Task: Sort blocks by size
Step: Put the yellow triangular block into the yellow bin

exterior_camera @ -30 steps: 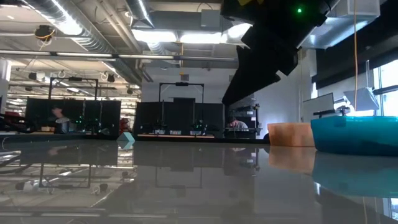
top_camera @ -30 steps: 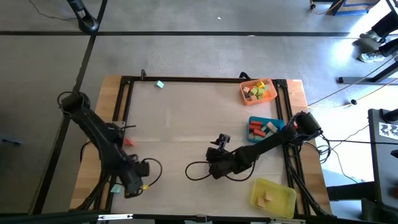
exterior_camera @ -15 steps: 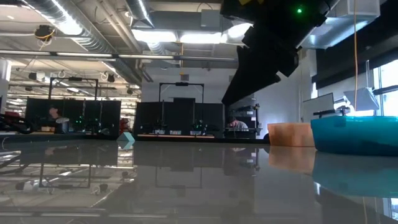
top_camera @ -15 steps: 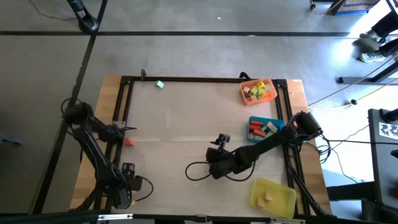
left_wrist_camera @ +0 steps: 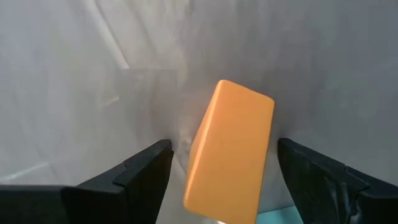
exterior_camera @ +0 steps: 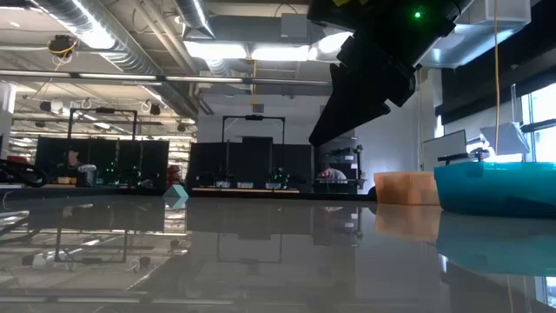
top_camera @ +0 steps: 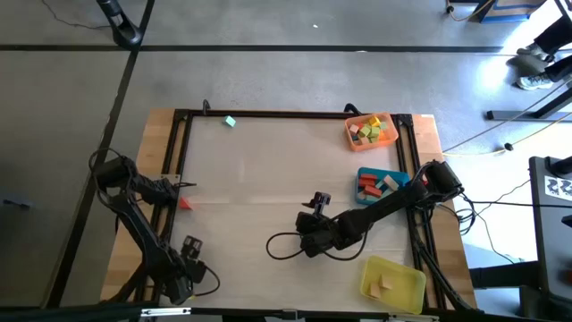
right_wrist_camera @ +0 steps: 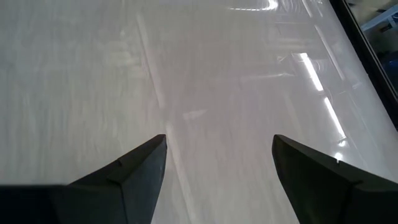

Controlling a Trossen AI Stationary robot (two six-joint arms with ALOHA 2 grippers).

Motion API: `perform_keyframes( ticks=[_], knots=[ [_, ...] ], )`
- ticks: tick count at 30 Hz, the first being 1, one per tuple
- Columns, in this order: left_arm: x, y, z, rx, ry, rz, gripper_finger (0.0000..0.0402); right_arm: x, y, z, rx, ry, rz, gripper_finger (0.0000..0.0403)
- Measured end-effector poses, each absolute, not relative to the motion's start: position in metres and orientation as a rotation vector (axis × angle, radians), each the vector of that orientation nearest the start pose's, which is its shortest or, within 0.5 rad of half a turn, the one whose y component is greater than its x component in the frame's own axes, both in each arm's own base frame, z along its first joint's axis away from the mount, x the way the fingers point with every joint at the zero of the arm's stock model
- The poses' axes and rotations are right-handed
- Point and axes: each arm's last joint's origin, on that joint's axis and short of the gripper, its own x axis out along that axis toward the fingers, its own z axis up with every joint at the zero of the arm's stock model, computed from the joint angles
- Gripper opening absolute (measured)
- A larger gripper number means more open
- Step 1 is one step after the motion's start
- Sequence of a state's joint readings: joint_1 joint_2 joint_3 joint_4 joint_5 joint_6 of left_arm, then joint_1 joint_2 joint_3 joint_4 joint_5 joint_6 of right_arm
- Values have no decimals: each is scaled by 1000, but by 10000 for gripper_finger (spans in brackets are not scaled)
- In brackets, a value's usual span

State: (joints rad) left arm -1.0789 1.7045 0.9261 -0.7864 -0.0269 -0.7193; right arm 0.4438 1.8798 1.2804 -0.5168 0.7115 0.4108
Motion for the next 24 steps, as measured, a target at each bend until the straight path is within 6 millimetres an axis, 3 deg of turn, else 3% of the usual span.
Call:
perform_keyframes(
  ticks=[7, 19, 24],
  knots=[
    [136, -237, 138, 320, 1513, -318, 271, 347, 144, 186, -232, 856, -419, 289],
    [138, -239, 138, 309, 1494, -316, 123, 347, 144, 186, -267, 858, -415, 289],
    [138, -239, 138, 257, 1498, -274, 116, 347, 144, 186, -260, 860, -412, 289]
  ],
)
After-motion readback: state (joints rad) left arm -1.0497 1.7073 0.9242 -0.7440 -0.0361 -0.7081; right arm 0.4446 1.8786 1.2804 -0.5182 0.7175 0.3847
